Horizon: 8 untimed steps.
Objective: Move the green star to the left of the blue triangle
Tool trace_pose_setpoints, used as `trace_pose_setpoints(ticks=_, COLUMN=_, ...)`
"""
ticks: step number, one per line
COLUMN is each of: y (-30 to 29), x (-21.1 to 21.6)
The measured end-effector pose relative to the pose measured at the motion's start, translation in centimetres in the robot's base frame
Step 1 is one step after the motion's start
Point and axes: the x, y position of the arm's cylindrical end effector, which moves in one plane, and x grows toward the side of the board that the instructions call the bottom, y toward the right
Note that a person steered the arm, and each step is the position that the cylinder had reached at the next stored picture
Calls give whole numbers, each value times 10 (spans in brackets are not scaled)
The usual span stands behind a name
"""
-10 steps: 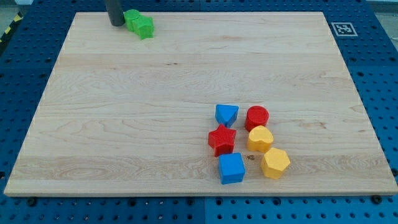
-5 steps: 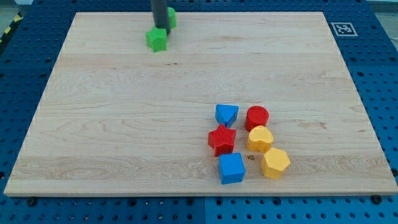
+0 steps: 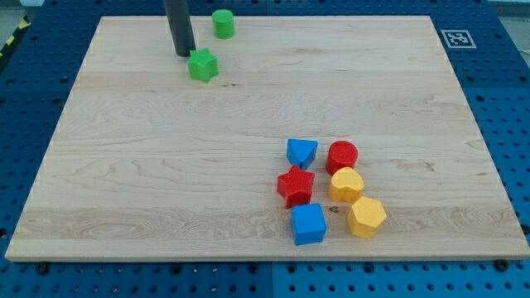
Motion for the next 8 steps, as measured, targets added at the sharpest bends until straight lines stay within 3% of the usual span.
trace_pose_setpoints(ticks=3, y=77, x=105)
trace_pose_setpoints(ticks=5, y=83, x=168)
trace_pose_setpoints(ticks=7, y=51, x=181)
trace_pose_setpoints(ticks=8, y=60, x=211)
